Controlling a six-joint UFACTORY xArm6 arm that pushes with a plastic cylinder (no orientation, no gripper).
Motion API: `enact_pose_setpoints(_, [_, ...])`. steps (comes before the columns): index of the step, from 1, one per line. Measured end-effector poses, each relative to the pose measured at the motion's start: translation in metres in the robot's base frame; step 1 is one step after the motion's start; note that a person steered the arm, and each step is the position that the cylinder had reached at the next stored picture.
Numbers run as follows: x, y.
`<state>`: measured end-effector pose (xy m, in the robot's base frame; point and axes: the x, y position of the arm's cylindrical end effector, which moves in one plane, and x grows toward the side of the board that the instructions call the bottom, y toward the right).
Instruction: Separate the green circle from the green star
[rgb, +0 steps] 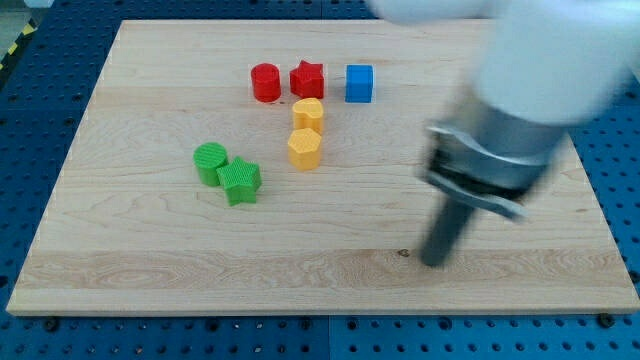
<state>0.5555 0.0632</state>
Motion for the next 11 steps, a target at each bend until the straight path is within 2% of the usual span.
enact_pose_setpoints(1, [-0.025,-0.093])
enact_pose_setpoints(3, [-0.029,-0.232])
enact_pose_setpoints(4, [-0.072,-0.269])
enact_pose_setpoints(5, [-0.077,-0.247])
enact_pose_setpoints(6, [-0.056,-0.211])
enact_pose_setpoints(7, [-0.057,-0.192])
enact_pose_setpoints(10, [-0.126,-0.191])
enact_pose_setpoints(11, [-0.126,-0.185])
